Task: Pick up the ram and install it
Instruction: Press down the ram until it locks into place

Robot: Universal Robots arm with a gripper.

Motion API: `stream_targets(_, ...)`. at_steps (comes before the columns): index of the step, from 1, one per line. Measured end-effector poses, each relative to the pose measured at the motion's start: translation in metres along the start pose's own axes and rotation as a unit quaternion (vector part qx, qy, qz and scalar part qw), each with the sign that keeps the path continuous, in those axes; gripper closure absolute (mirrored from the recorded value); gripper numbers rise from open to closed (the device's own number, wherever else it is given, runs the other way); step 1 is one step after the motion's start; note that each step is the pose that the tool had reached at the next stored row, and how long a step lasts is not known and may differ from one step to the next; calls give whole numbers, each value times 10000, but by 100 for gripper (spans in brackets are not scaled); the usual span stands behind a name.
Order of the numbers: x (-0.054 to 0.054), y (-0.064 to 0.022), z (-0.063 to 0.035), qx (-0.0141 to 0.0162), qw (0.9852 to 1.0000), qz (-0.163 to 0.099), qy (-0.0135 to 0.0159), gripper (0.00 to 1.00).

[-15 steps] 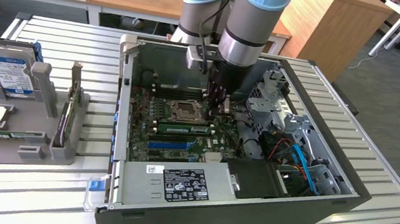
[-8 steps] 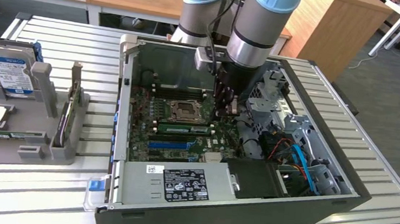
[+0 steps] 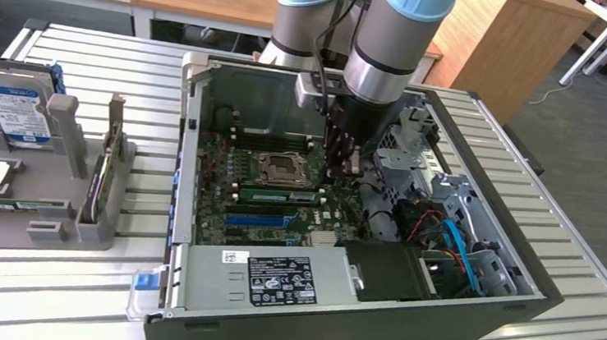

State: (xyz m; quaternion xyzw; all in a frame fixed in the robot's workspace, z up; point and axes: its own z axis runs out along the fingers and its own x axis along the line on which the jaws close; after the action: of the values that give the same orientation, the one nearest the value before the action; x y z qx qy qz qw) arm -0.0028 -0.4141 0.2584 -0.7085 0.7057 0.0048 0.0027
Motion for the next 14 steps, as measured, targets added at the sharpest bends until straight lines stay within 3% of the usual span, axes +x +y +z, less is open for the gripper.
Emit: stream_targets(14, 1, 0, 76, 1, 9999, 122, 1, 89)
